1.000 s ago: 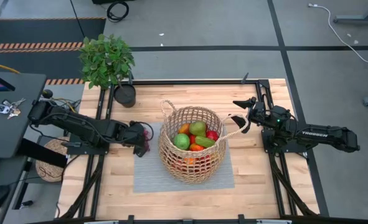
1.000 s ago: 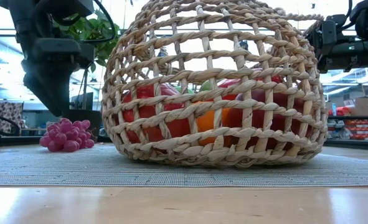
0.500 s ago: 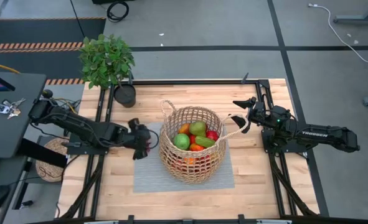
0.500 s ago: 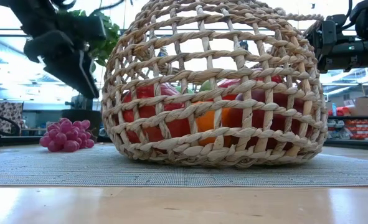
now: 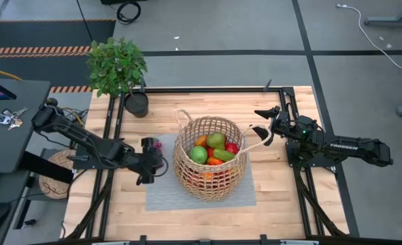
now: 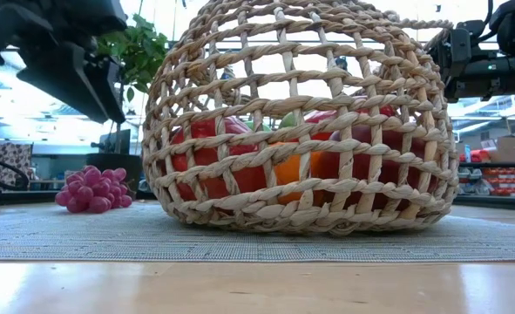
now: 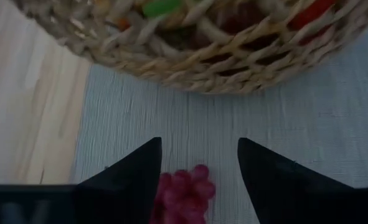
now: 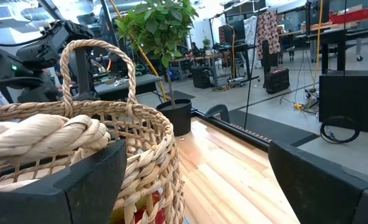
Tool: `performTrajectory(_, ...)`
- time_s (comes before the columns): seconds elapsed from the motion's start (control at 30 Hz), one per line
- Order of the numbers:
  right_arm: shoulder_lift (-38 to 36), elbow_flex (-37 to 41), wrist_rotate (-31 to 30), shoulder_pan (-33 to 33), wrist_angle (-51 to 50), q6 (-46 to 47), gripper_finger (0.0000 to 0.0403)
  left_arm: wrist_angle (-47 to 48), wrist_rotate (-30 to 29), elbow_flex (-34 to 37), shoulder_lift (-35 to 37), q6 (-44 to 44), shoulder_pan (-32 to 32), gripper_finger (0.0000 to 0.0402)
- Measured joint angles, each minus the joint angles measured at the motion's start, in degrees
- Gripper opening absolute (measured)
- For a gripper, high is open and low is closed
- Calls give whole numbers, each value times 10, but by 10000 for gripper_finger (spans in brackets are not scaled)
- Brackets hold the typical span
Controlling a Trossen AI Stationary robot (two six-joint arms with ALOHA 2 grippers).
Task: Build produce basket
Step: Put the violet grapes into the brown basket
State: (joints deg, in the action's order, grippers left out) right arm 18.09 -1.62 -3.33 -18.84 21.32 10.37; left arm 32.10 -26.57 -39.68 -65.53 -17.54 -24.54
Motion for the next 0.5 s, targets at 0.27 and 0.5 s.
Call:
performTrajectory(0.27, 0, 0, 0, 0, 0, 0, 394, 6, 36, 0, 2, 146, -2, 206)
performTrajectory(0.5, 0, 0, 0, 0, 0, 0, 394, 11, 9, 0, 2, 216, -2, 233)
